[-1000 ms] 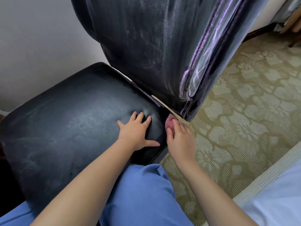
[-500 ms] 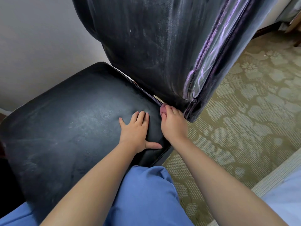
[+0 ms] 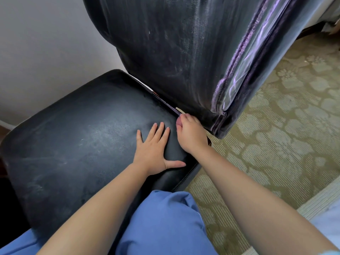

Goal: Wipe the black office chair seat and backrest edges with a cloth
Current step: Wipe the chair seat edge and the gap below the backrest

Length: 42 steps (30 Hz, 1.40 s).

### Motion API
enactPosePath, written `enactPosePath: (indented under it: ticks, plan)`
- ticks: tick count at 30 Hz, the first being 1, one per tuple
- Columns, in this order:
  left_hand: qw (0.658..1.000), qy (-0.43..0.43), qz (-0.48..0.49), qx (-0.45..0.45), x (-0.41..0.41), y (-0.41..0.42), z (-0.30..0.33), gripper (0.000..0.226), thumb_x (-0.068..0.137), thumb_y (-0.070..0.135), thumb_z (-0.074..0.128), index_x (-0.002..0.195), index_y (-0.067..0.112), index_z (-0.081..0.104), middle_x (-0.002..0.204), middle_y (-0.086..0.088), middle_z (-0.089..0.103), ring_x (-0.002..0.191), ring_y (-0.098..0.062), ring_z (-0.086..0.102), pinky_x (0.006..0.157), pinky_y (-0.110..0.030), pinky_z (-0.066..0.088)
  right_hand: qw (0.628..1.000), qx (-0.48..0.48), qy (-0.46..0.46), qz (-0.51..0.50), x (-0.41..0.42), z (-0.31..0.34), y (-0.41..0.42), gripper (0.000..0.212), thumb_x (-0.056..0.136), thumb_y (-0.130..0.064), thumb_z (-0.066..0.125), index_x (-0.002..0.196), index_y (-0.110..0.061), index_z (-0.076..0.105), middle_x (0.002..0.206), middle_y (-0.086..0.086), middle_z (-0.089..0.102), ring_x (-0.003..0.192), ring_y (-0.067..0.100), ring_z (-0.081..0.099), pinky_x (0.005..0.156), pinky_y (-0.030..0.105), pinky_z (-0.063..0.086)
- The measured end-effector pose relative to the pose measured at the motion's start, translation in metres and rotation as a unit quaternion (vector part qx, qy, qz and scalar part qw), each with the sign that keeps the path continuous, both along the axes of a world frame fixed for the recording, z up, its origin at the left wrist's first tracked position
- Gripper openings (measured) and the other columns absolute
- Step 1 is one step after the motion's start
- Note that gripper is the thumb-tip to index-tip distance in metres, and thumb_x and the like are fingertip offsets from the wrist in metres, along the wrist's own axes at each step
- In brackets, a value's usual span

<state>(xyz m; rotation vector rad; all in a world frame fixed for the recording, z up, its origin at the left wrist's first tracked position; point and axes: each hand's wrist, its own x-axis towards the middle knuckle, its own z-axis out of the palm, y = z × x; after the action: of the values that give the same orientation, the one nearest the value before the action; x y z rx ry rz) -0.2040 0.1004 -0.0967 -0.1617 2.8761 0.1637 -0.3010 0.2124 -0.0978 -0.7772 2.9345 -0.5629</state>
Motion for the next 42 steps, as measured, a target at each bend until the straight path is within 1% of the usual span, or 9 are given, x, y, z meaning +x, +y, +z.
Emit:
enactPosePath:
  ticks: [4, 7, 9, 15, 20, 29, 36, 39, 42]
  plan:
    - [0.998, 0.060, -0.016, 0.021, 0.002, -0.014, -0.003, 0.106, 0.066, 0.087, 0.003, 0.152, 0.027, 0.014, 0.160, 0.006, 0.006, 0.147, -0.012, 0.001, 0.116, -0.051, -0.005, 0.998, -0.009, -0.058, -0.003, -0.004, 0.005, 0.004, 0.042, 0.099, -0.022, 0.039, 0.140, -0.010, 0.039, 0.144, 0.005, 0.041, 0.128, 0.025, 0.038, 0.101, 0.030, 0.029]
    - [0.991, 0.124, -0.029, 0.032, 0.001, -0.021, -0.008, 0.077, 0.086, 0.067, 0.014, 0.147, 0.024, 0.035, 0.155, 0.003, 0.029, 0.143, -0.018, 0.025, 0.116, -0.049, 0.006, 0.998, -0.027, -0.047, -0.022, 0.013, 0.002, 0.022, 0.046, 0.099, -0.023, 0.041, 0.143, -0.012, 0.035, 0.147, 0.004, 0.038, 0.131, 0.022, 0.038, 0.105, 0.028, 0.027]
    - [0.990, 0.133, -0.035, 0.029, -0.002, -0.022, -0.010, 0.069, 0.091, 0.058, 0.016, 0.146, 0.023, 0.038, 0.154, 0.003, 0.033, 0.142, -0.020, 0.028, 0.116, -0.048, 0.006, 0.999, -0.027, -0.026, -0.030, 0.021, -0.001, 0.025, 0.045, 0.098, -0.021, 0.043, 0.142, -0.010, 0.038, 0.146, 0.006, 0.041, 0.131, 0.023, 0.040, 0.106, 0.028, 0.027]
    - [0.990, 0.130, 0.046, 0.013, -0.012, -0.025, -0.014, 0.073, 0.089, 0.054, 0.003, 0.151, 0.022, 0.023, 0.160, 0.000, 0.014, 0.148, -0.020, 0.006, 0.117, -0.045, 0.000, 0.999, -0.006, -0.026, -0.019, -0.005, -0.002, -0.012, 0.037, 0.097, -0.016, 0.040, 0.132, -0.006, 0.047, 0.135, 0.010, 0.049, 0.123, 0.026, 0.043, 0.101, 0.029, 0.026]
    - [0.991, 0.121, 0.057, 0.000, -0.016, -0.025, -0.014, 0.075, 0.087, 0.053, -0.001, 0.151, 0.020, 0.023, 0.160, 0.000, 0.015, 0.148, -0.020, 0.006, 0.117, -0.044, 0.000, 0.998, -0.007, -0.063, -0.010, -0.025, 0.003, -0.023, 0.039, 0.099, -0.019, 0.037, 0.137, -0.010, 0.041, 0.138, 0.008, 0.046, 0.122, 0.028, 0.044, 0.096, 0.031, 0.031]
    - [0.994, 0.107, -0.027, 0.022, -0.022, -0.053, -0.011, 0.071, 0.089, 0.053, 0.000, 0.150, 0.027, 0.023, 0.158, 0.008, 0.017, 0.147, -0.015, 0.010, 0.118, -0.039, 0.001, 1.000, -0.019, -0.012, -0.008, 0.010, 0.003, -0.006, 0.043, 0.098, -0.014, 0.041, 0.139, -0.003, 0.040, 0.141, 0.012, 0.044, 0.130, 0.025, 0.039, 0.109, 0.027, 0.022]
    - [0.989, 0.138, -0.047, 0.036, -0.022, -0.064, -0.013, 0.058, 0.097, 0.042, 0.015, 0.146, 0.021, 0.036, 0.153, 0.005, 0.032, 0.144, -0.016, 0.023, 0.117, -0.035, 0.006, 0.997, -0.027, -0.075, 0.000, -0.035, 0.004, -0.049, 0.028, 0.099, -0.017, 0.037, 0.122, -0.011, 0.051, 0.126, 0.009, 0.054, 0.114, 0.027, 0.049, 0.090, 0.031, 0.035]
    - [0.987, 0.150, -0.041, 0.029, -0.022, -0.065, -0.014, 0.058, 0.097, 0.042, 0.016, 0.146, 0.019, 0.036, 0.154, 0.003, 0.030, 0.144, -0.017, 0.021, 0.116, -0.034, 0.001, 0.996, -0.029, -0.087, 0.000, -0.024, 0.008, -0.034, 0.039, 0.100, -0.018, 0.039, 0.137, -0.010, 0.042, 0.139, 0.009, 0.046, 0.125, 0.027, 0.044, 0.099, 0.030, 0.032]
    - [0.987, 0.155, -0.011, 0.024, -0.022, -0.064, -0.016, 0.064, 0.094, 0.046, 0.010, 0.149, 0.020, 0.029, 0.157, 0.004, 0.020, 0.146, -0.014, 0.012, 0.118, -0.034, -0.003, 0.999, -0.005, -0.040, -0.001, -0.001, 0.008, -0.021, 0.045, 0.100, -0.018, 0.038, 0.143, -0.007, 0.033, 0.145, 0.009, 0.040, 0.132, 0.023, 0.037, 0.108, 0.026, 0.023]
